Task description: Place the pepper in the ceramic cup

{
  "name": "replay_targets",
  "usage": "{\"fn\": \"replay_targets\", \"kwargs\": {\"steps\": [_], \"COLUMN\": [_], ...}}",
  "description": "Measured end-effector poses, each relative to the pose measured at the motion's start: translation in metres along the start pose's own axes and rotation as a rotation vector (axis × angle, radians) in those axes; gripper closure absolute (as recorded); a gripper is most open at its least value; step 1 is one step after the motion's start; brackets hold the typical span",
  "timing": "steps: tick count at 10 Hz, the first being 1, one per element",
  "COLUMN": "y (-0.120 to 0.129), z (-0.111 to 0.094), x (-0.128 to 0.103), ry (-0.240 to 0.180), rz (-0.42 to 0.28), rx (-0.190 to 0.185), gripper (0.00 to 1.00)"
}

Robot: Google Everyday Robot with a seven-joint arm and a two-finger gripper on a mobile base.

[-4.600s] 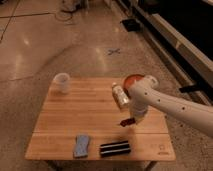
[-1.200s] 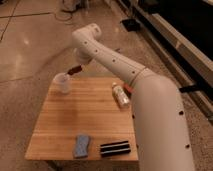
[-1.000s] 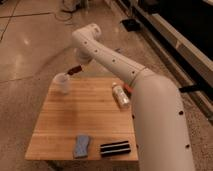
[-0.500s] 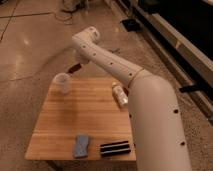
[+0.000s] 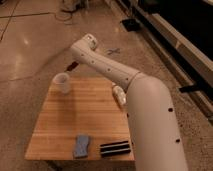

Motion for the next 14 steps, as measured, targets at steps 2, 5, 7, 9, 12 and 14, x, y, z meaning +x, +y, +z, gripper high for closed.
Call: {"fn": "replay_targets", "kwargs": {"steps": [2,5,7,9,12,14], "y": [-0.002,-0.004,-0.007,-0.01,-0.019,-0.024], "z": [0.012,0.027,0.035,0.042,0.053,0.058], "x": [-0.008,-0.019,-0.025,-0.032,-0.045,-0.05], "ry": [0.027,0.061,0.082,0.094,0.11,0.121], "rz": [-0.04,-0.081,-0.099,-0.119,-0.149,-0.171], "rx": [0.012,0.014,0.01,0.008,0.006,0.003], "gripper": [1.0,1.0,1.0,1.0,0.87,0.67]}}
